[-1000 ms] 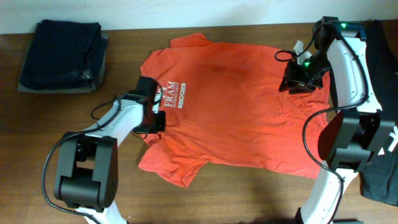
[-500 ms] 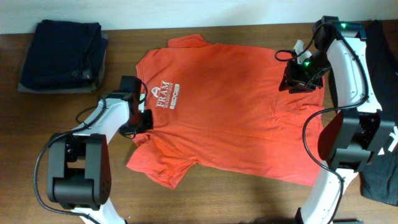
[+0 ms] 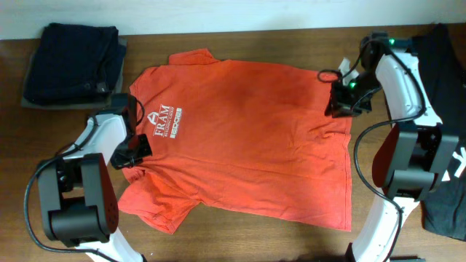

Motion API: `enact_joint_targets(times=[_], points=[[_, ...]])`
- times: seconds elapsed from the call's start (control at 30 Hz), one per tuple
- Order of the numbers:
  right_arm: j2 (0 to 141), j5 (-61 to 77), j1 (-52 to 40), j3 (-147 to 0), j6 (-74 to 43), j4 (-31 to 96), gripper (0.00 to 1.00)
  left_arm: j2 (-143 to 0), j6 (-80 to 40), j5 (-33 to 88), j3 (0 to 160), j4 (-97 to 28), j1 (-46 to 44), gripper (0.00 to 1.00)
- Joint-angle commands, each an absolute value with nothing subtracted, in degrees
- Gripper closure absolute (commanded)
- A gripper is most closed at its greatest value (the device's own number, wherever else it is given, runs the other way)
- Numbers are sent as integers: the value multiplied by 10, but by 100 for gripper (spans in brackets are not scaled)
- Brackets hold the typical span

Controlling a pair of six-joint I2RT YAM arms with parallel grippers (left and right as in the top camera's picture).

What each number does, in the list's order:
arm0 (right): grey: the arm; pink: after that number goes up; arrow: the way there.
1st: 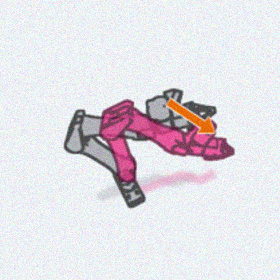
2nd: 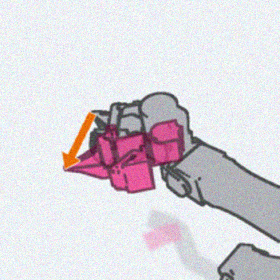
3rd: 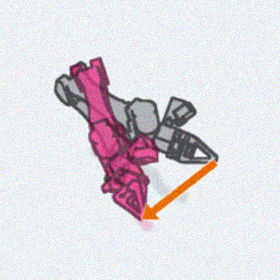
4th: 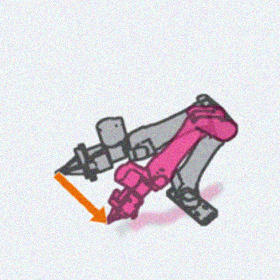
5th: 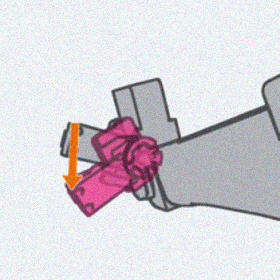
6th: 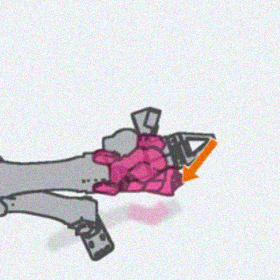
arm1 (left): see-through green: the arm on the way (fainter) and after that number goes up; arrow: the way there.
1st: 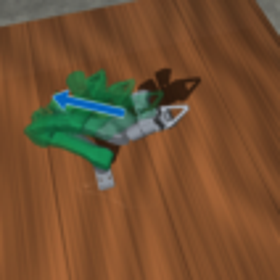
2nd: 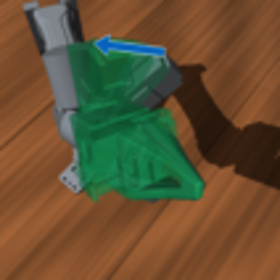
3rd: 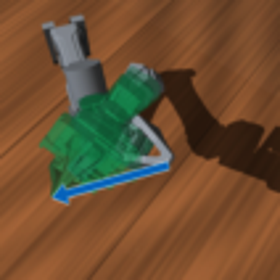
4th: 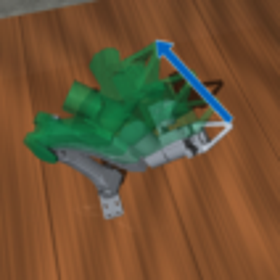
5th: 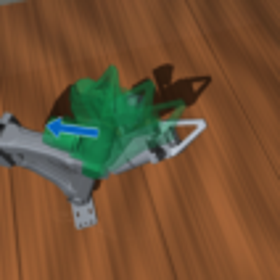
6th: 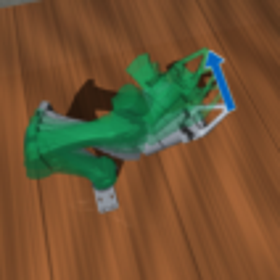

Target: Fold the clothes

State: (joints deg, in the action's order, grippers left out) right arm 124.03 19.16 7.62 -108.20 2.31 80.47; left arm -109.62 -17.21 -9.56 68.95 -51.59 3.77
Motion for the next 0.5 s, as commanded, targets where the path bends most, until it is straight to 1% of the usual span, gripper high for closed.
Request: enact_joint_targets(times=[0.0,0.07,0.13,0.47], points=[[1239,188,71,-1056,11,811,84,-1092,-188,-110,722,-526,32,99],[1239,188,71,-1047,13,809,84,-1084,-189,-108,730,-528,31,99],[1239,177,71,-1031,12,795,82,-1079,-191,-106,735,-528,31,99],[1239,171,72,-927,6,686,82,-1076,-193,-99,735,-530,31,99]])
